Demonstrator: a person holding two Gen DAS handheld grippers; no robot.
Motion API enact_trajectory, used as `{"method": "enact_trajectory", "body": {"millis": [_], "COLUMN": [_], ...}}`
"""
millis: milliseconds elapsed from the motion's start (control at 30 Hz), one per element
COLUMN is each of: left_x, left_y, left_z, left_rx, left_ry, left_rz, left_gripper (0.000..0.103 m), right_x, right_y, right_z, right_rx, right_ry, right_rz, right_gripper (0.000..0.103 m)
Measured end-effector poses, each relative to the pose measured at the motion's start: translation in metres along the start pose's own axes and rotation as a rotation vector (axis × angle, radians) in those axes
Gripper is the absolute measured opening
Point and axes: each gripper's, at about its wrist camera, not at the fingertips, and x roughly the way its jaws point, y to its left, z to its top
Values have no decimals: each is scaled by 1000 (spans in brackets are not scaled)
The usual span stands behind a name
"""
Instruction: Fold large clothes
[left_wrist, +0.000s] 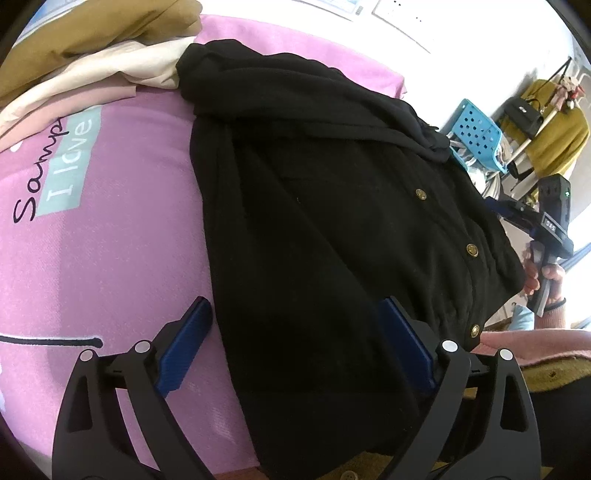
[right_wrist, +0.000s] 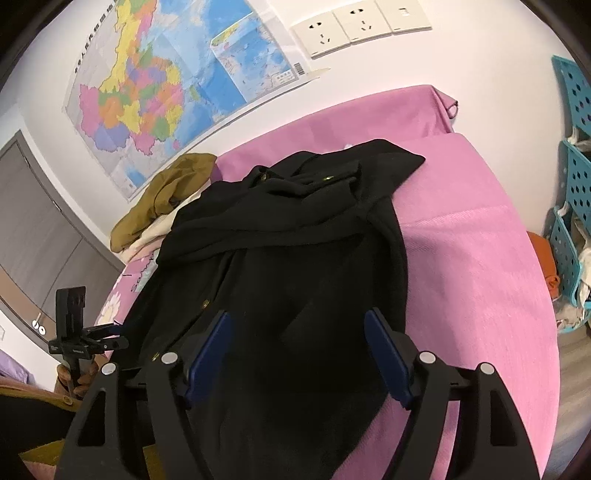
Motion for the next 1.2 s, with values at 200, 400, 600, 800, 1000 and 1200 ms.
{"method": "enact_trajectory", "body": {"millis": [200,400,600,800,1000,1200], "left_x": [1,1,0,-2,-8,-14], "left_y": [-9,-14,-17,-14,-13,-9], "left_z": [-4,-8,-11,-17,-25,-32], "left_rx": [11,18,22,20,21,-25], "left_ry": [1,-4,-4,-2,23,44], "left_rz": [51,76,87,57,-34,-148], "left_gripper": [91,91,91,94,96,96], "right_x": [-5,-5,-8,-17,-13,3], "right_y": [-3,-2,-4,-13,-18,-11], "right_z": [-9,-14,-18,-26,-41,-50], "right_rx": [23,19,26,51,66,61], "right_ry": [-9,-4,-1,4,59,91], "right_rz": [17,18,9,-16,1,101], "right_gripper": [74,75,79,84,88,94]}}
